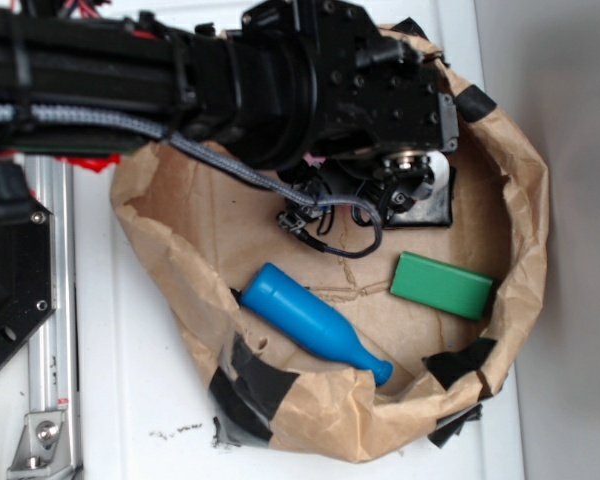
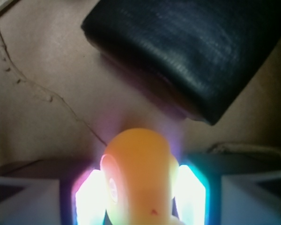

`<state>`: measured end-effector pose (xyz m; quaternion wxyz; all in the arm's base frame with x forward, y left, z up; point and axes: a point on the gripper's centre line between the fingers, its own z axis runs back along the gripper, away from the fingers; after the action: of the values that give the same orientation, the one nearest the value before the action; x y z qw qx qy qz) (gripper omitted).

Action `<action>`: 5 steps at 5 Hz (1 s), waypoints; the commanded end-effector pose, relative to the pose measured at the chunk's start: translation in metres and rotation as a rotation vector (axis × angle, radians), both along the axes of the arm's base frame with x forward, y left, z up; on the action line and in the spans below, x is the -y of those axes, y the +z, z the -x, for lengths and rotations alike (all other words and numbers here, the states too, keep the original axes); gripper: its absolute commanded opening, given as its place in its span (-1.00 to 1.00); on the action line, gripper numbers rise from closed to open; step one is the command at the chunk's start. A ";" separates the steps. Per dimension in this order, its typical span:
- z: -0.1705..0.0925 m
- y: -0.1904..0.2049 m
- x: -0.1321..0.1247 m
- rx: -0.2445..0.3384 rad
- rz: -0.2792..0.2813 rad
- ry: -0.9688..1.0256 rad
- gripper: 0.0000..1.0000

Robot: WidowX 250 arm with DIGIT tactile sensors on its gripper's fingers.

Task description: Grab the yellow duck.

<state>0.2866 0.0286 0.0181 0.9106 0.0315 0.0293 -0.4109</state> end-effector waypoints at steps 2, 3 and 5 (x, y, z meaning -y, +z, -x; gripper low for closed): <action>0.020 0.097 0.028 0.089 0.028 0.134 -1.00; 0.019 0.138 0.023 0.047 0.037 0.289 -1.00; 0.009 0.135 0.030 0.012 -0.021 0.531 -1.00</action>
<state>0.2705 0.0093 0.1396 0.9860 0.0285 0.0634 -0.1515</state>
